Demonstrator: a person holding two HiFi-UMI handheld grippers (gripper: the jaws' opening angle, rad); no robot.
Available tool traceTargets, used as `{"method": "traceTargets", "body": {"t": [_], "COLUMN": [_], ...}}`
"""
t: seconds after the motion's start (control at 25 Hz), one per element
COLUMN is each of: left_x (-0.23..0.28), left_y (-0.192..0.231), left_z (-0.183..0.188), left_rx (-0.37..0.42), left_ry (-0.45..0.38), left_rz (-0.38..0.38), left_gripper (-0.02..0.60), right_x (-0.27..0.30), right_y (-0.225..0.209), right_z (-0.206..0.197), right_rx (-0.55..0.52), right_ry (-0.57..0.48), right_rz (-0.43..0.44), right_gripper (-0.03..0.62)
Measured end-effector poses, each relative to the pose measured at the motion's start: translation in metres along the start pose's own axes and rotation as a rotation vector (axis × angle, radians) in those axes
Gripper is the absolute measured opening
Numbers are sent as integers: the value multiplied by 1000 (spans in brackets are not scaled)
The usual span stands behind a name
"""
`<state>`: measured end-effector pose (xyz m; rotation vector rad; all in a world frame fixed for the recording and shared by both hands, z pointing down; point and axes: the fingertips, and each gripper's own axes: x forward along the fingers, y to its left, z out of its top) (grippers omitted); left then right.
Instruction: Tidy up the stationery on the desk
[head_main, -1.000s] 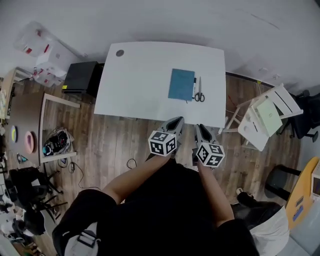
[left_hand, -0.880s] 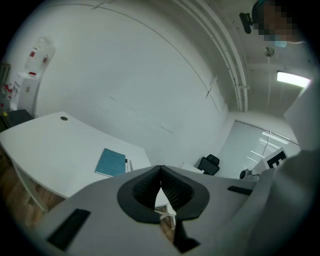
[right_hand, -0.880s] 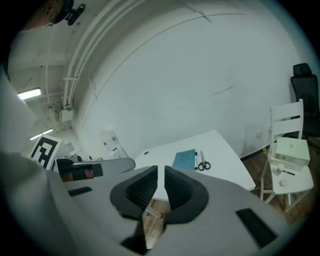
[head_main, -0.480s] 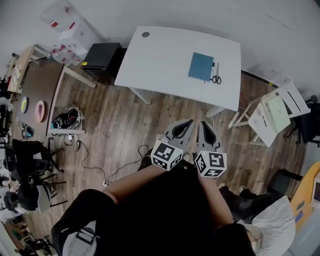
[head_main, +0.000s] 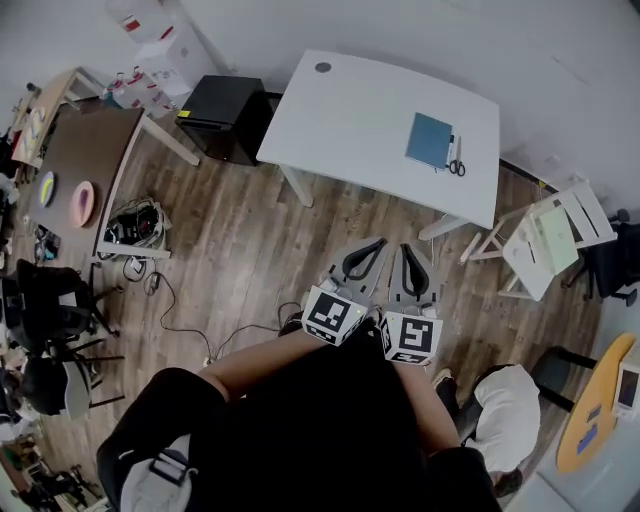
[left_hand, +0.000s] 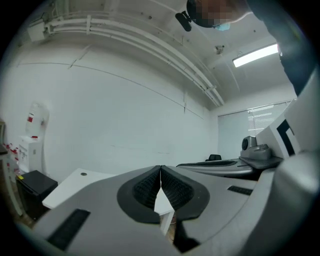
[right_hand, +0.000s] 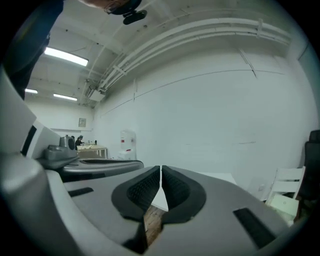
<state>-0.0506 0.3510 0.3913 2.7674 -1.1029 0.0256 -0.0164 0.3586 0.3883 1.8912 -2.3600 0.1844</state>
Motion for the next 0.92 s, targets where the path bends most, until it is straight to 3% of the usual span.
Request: {"method": "traceTargets", "body": {"t": [0.16,0.32,0.92], "left_x": [-23,-34,-72], "left_y": [25,44,103], "left_z": [18,16,3], "left_rx": [34,21,41], "left_ry": [-41,-24,-4], "left_rz": [0,-6,4], "left_gripper": [14,14,14], "right_x": [9,16,50], "right_y": [25,48,114], "right_z": [7,6,-3], "right_rx": [20,15,-30], "right_ry": [-10,-22,-5], "right_rz": [-33,-59,-36], "right_gripper": [38,38,37]}}
